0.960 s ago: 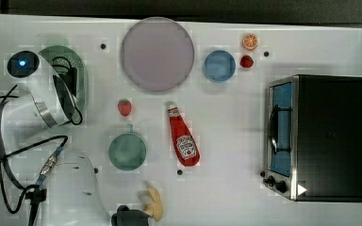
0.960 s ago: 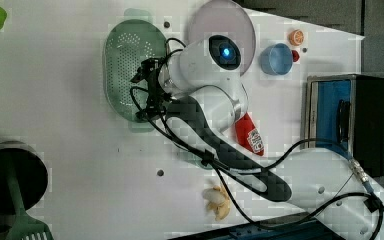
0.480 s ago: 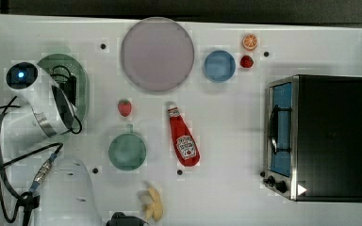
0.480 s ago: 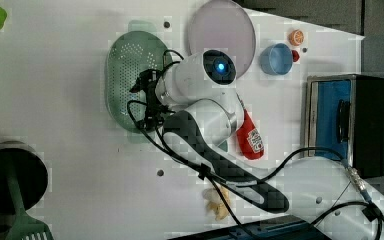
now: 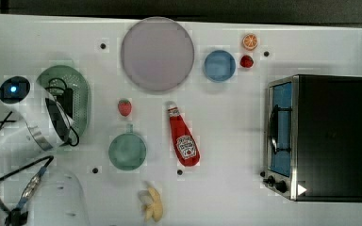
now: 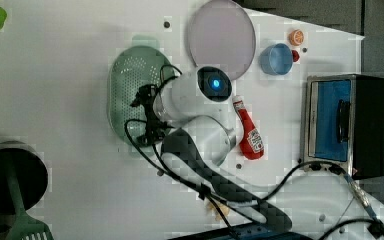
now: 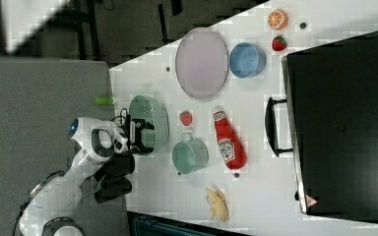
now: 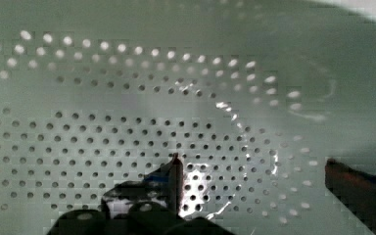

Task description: Drag strainer backwards.

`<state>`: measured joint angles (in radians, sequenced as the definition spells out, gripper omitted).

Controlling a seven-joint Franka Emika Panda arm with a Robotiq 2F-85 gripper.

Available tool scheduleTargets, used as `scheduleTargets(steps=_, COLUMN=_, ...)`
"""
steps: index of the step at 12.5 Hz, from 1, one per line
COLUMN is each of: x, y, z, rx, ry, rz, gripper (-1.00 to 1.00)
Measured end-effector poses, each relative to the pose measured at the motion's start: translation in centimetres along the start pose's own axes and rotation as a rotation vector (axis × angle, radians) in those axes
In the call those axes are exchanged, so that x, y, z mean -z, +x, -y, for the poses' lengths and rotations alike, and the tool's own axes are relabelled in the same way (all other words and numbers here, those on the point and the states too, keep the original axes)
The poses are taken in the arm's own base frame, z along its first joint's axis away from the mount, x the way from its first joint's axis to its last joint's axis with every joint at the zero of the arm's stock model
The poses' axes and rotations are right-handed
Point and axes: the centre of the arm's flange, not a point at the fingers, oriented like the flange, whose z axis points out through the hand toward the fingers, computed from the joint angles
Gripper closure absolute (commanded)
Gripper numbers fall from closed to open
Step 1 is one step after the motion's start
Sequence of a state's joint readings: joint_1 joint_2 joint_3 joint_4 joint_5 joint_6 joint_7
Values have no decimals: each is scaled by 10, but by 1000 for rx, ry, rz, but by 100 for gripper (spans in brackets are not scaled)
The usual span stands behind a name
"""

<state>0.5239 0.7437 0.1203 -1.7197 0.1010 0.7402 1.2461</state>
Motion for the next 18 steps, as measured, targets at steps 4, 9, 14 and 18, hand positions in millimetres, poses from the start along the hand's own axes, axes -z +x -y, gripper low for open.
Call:
scheduleTargets(steps=4, x=-4, y=-14, z=-34, rx=38, ry=-4, rz=-9, gripper=-100)
scheduleTargets(steps=9, x=-16, y=-23, z=-75, rx=49, ry=-6, rz=-28, gripper=-100)
scheduleTargets(steps=14, x=-23, y=-39, z=-98, rx=80, ry=-22, rz=-28, gripper=-100)
scheduleTargets(steps=18, x=-32, y=-39, z=-113, rx=68, ry=-47, rz=-32, gripper=-100)
